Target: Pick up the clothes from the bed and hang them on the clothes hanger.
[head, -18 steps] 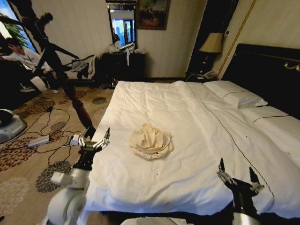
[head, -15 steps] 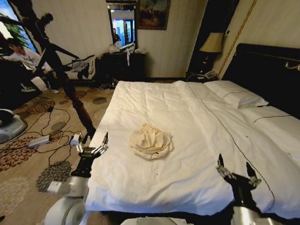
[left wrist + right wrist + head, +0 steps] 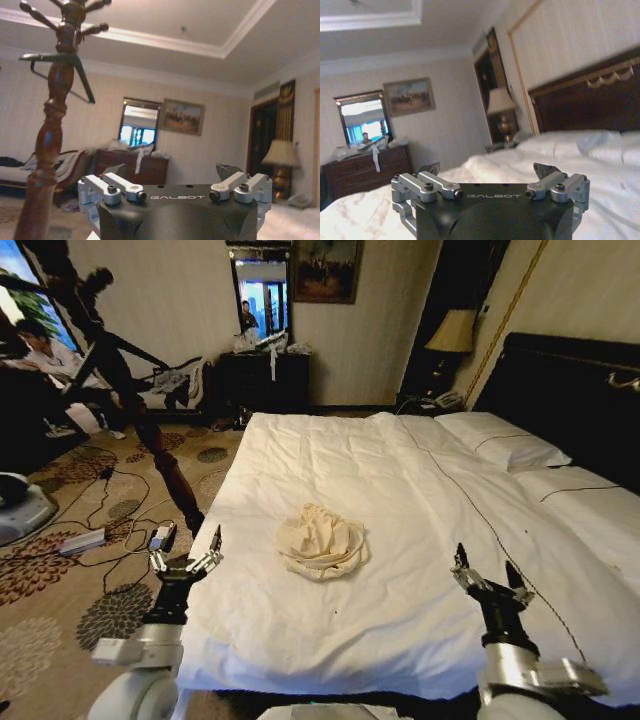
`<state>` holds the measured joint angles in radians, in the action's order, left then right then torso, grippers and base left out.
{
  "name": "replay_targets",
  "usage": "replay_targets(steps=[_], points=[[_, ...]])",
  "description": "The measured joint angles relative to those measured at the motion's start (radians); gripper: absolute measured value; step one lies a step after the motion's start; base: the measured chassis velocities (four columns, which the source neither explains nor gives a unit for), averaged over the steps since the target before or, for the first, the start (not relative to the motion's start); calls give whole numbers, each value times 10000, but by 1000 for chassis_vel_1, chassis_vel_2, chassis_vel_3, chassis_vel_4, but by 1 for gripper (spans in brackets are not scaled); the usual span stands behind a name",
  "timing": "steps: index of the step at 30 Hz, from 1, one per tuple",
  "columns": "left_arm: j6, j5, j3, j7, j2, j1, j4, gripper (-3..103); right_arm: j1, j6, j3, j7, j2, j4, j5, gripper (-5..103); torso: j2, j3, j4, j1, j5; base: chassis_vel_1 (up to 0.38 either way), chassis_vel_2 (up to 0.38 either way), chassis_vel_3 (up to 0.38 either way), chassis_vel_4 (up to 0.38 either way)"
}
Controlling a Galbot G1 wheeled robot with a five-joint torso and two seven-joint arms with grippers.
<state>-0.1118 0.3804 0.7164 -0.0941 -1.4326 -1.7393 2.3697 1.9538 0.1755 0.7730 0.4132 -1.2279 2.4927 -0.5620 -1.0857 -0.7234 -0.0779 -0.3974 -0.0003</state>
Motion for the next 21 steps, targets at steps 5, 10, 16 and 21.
replay_targets(steps=[5, 10, 16, 21], points=[[-58, -484, -112, -77, -372, 160, -298, 100, -210, 170, -150, -196, 40, -510, 515, 100, 0, 0, 0, 0, 1, 0, 0, 0, 0], [-456, -1214, 11, -126, -688, -195, -657, 100, -772, 230, -594, -499, 709, -1209, -152, 100, -1, 0, -1, 0, 5, 0, 0, 0, 0], [-946, -1588, 454, -123, -859, -796, -1213, 100, -2122, -443, -1517, -513, 2729, -1664, -4297, 100, -1, 0, 3, 1, 5, 0, 0, 0, 0], [-1514, -1672, 762, -125, -1292, -1310, -1752, 100, -3973, -1748, -2331, 87, 3697, -1970, -7846, 100, -1, -1, 7, -1, 0, 0, 0, 0, 0]])
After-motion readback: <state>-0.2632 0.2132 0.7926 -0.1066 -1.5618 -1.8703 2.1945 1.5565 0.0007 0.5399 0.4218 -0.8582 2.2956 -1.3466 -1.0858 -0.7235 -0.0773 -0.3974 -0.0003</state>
